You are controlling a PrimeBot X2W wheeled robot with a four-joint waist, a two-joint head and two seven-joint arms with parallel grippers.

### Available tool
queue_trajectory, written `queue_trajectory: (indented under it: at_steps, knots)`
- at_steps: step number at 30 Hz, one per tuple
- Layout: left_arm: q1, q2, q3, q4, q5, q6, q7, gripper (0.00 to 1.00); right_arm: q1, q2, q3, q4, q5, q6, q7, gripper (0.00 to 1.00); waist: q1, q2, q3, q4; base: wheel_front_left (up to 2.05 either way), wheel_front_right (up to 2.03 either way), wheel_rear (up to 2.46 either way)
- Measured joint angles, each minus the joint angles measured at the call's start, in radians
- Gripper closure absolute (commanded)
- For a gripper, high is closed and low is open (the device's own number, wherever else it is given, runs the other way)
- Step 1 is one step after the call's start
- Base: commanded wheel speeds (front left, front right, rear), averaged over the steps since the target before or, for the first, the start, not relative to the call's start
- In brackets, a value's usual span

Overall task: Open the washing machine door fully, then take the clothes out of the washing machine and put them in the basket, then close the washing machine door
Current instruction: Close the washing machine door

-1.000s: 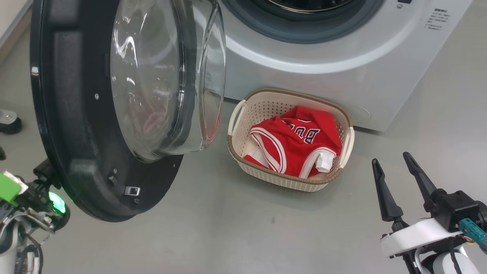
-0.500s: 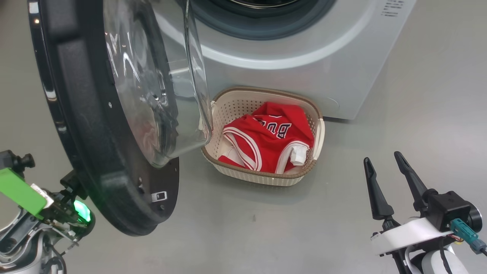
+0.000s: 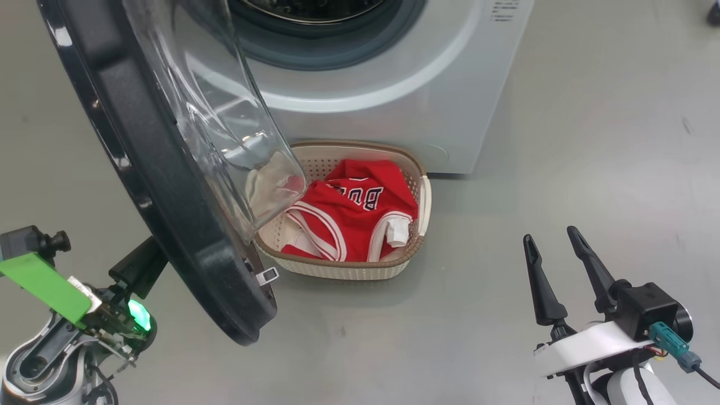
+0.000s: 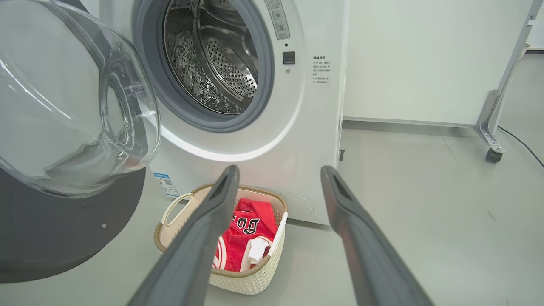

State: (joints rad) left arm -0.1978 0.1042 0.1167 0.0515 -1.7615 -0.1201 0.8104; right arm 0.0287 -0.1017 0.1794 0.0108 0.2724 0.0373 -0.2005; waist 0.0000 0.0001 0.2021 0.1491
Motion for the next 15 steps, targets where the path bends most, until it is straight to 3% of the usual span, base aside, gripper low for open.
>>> queue_trajectory:
  at_steps: [15]
  knots:
    - [-0.003,-0.022,0.008,-0.004,0.062,0.0,-0.073,1.0,-0.009,0.012,0.008,0.029,0.003,0.0,-0.018,0.0,0.0,0.0,-0.009,-0.141,0.0,0.0,0.0]
